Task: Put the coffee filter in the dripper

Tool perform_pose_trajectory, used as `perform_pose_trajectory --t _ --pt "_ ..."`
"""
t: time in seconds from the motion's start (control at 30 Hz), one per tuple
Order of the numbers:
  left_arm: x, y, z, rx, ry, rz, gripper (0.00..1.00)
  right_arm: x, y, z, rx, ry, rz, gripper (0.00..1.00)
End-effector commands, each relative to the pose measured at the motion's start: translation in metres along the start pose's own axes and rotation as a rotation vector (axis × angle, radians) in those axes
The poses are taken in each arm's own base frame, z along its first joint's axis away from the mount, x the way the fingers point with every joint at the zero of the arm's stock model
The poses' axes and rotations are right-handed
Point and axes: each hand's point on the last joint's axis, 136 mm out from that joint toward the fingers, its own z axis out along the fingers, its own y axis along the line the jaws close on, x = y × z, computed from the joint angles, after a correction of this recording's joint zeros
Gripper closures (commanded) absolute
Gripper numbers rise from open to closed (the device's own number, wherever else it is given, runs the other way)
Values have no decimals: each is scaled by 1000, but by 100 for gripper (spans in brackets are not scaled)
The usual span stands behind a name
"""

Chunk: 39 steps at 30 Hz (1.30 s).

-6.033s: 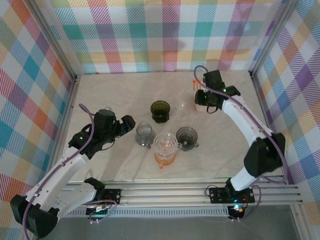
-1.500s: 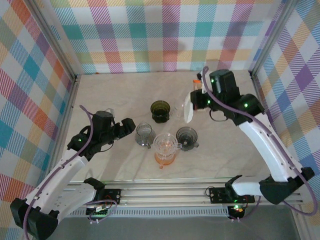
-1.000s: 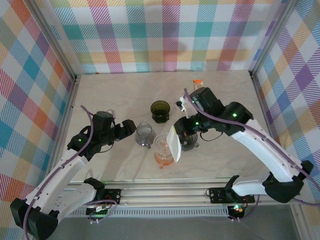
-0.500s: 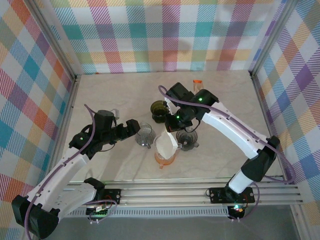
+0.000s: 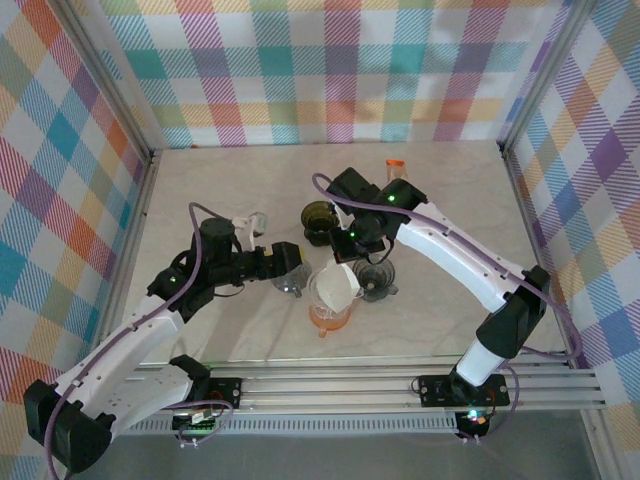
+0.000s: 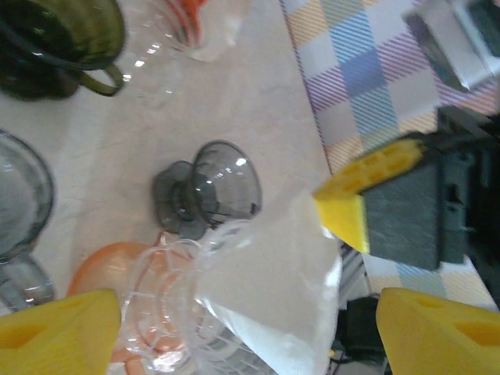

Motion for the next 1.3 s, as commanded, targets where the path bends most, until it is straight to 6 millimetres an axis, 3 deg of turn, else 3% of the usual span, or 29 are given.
perform_pose_trajectory --t 0.0,0.2,0.37,0.53,0.67,0.87,1.07,1.27 --pt "13 -20 7 78 54 88 17 2 -2 9 18 8 17 100" --pt "39 -18 22 18 164 138 15 1 0 13 8 -8 22 100" --pt "43 -6 29 -62 188 145 34 1 2 10 -6 -37 23 98" --pt "43 0 30 -91 185 126 39 -2 -1 -2 -18 -109 26 79" --pt "43 1 29 -95 180 117 39 -7 -4 -19 -29 -214 22 49" --pt "40 -2 28 -92 168 113 38 -15 12 -40 -184 -427 -67 30" --pt "39 0 27 -106 165 110 38 4 23 -31 -237 -312 -130 29" --pt "33 3 16 -143 119 120 38 19 23 -15 -212 -248 -85 33"
